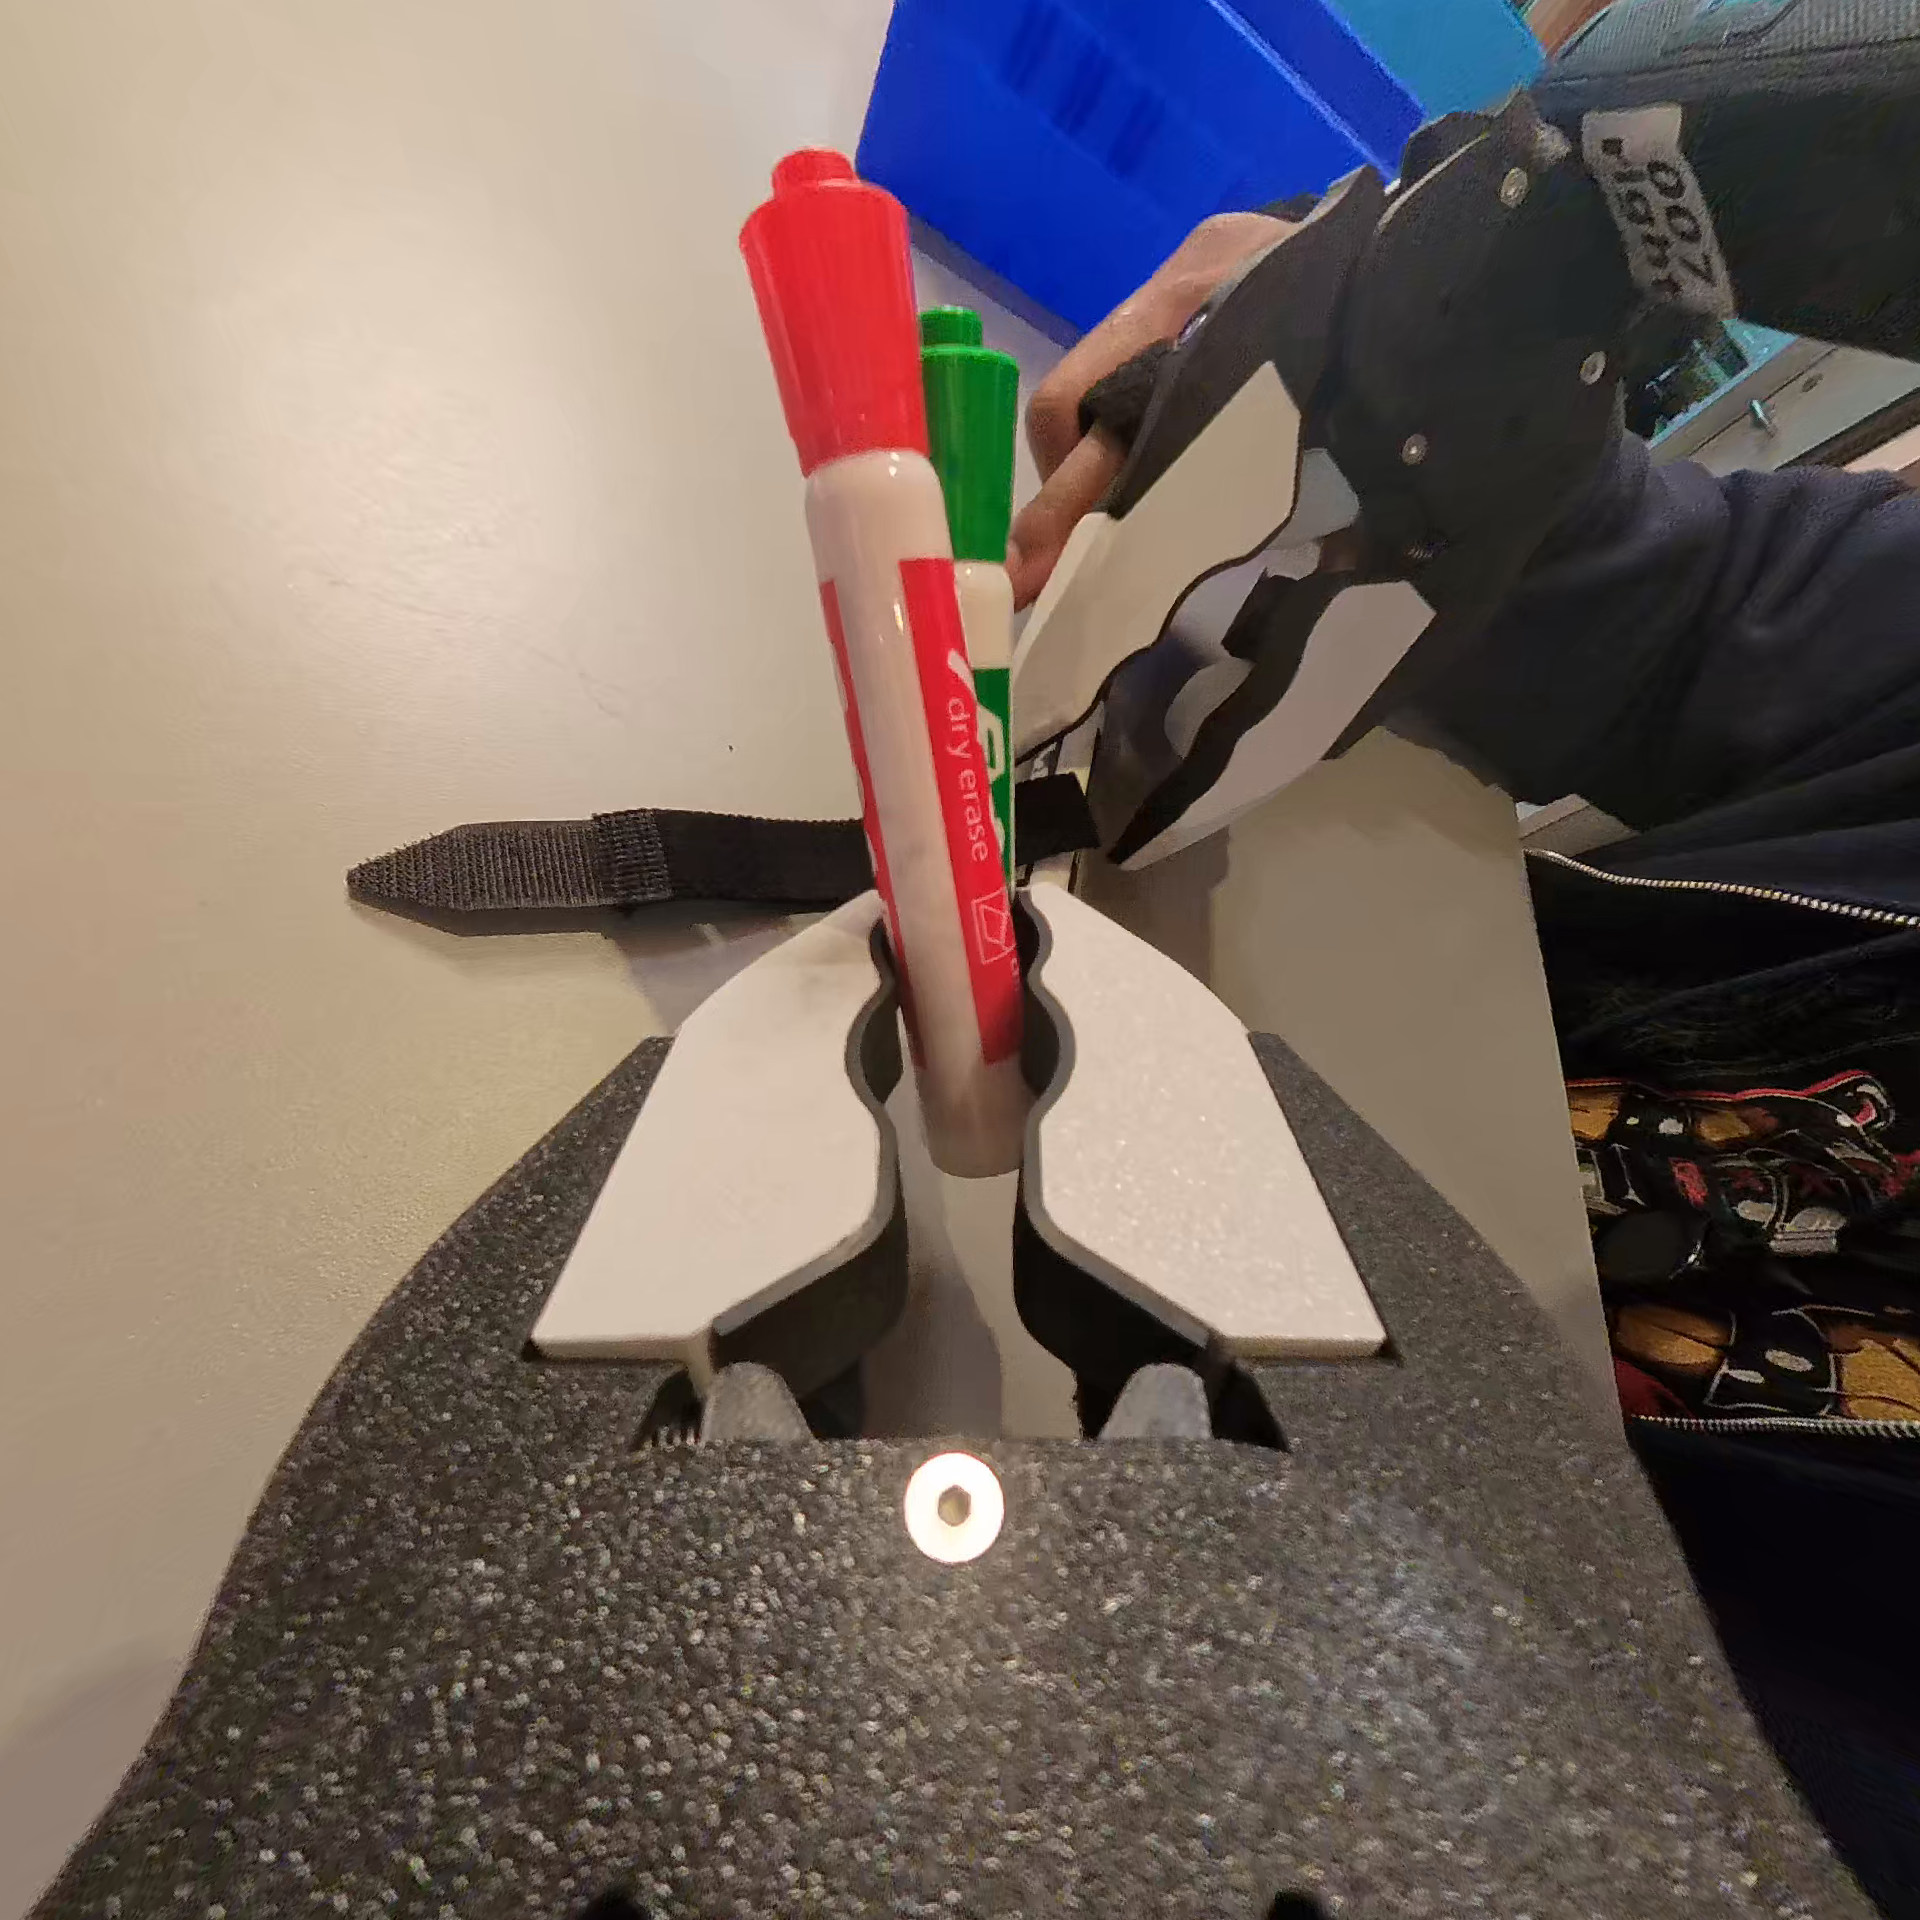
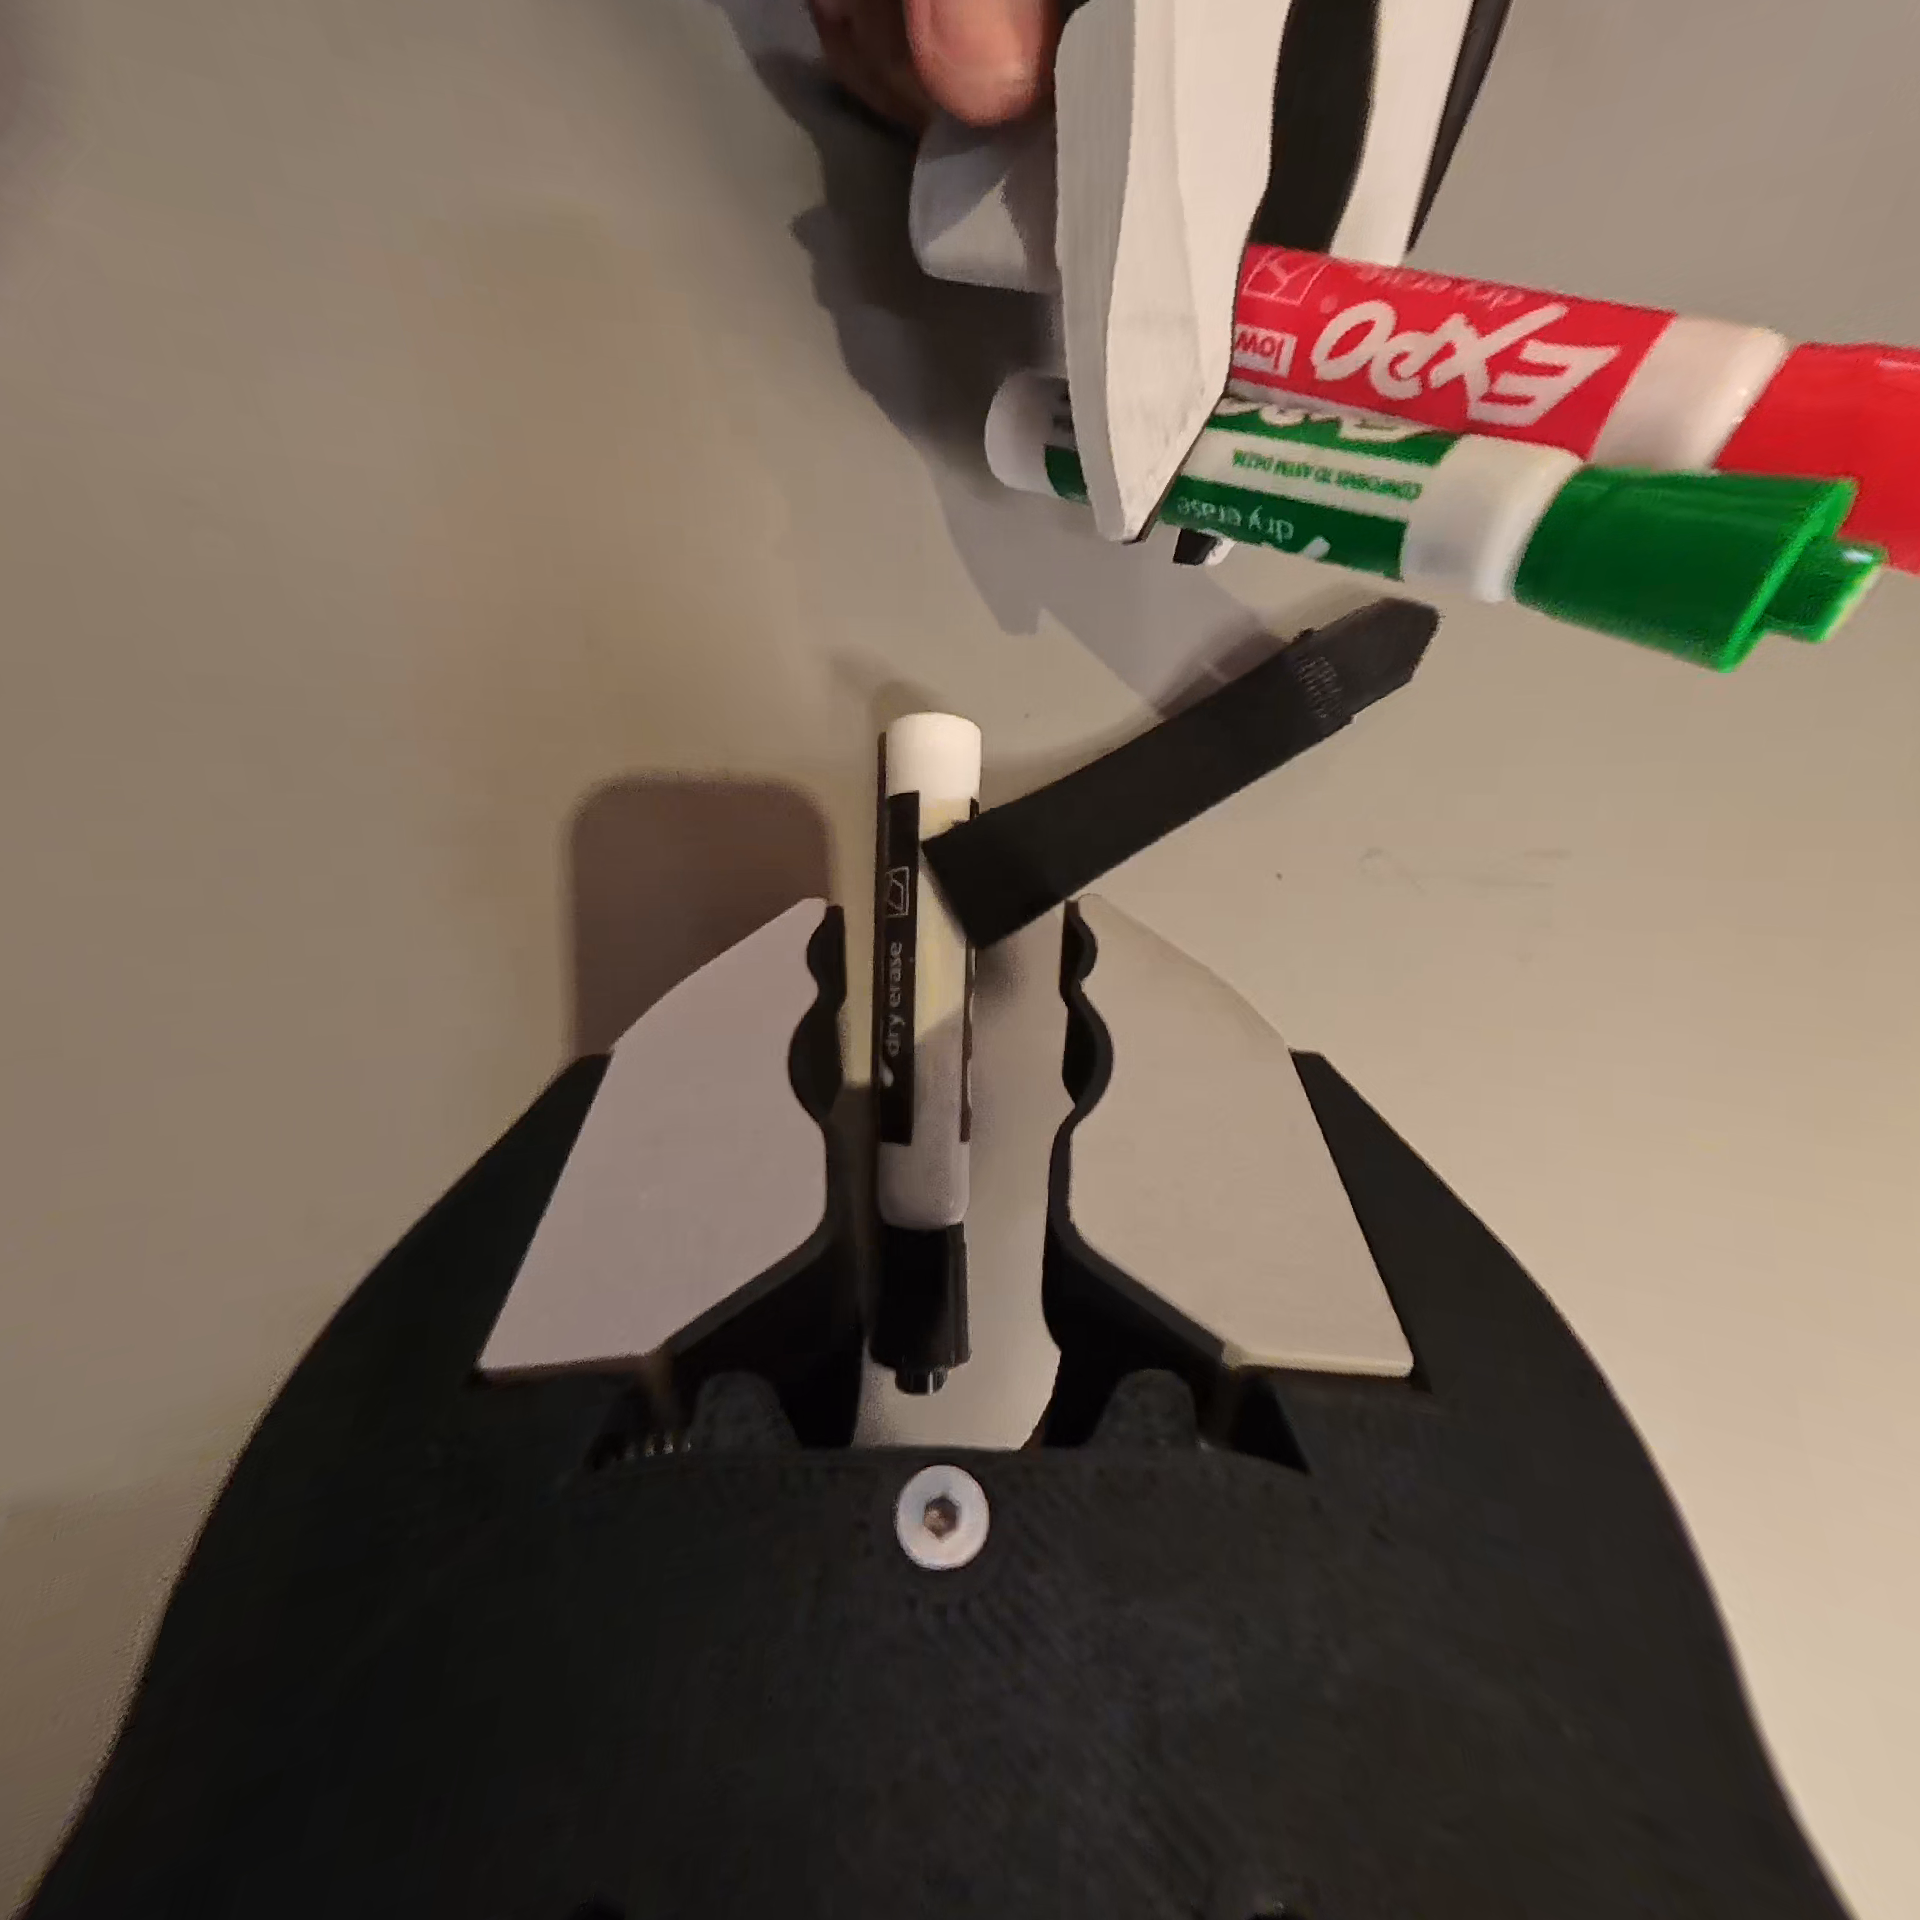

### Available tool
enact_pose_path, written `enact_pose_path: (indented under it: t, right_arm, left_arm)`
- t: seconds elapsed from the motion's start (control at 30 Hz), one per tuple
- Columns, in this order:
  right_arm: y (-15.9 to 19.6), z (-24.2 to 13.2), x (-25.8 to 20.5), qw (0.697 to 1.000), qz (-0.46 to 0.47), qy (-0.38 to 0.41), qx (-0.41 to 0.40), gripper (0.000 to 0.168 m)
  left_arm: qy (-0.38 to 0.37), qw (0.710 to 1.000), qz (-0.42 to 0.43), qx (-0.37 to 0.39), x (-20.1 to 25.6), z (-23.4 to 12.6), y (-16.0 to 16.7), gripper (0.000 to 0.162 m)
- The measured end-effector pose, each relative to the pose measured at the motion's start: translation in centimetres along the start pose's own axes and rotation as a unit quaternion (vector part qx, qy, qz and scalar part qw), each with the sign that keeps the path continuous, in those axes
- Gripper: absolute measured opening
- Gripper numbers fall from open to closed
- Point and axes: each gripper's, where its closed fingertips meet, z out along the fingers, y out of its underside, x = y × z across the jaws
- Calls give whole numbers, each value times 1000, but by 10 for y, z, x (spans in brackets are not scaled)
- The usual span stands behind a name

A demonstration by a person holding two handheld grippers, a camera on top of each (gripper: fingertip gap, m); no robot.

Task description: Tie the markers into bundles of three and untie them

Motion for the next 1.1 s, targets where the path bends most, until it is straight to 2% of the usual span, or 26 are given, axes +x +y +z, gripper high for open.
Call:
enact_pose_path:
  t: [0.23,0.53,0.7,0.83,0.9,1.1]
  right_arm:
    - [-11,5,1,1000,9,-28,11,4]
    - [-44,-31,24,985,106,-62,124,2]
    - [-62,-57,44,946,229,-115,197,2]
    - [-67,-64,69,891,352,-152,243,2]
    - [-64,-63,78,868,396,-164,251,2]
    - [-47,-54,85,837,463,-172,236,2]
  left_arm:
    - [-8,1000,15,-13,-3,-2,4,19]
    - [-44,998,49,-16,-11,-4,3,19]
    - [-58,995,78,-12,-10,-4,0,19]
    - [-60,993,97,-10,-6,-2,-2,19]
    - [-58,993,103,-7,-5,-2,-2,19]
    - [-57,992,109,0,-5,-1,-3,19]
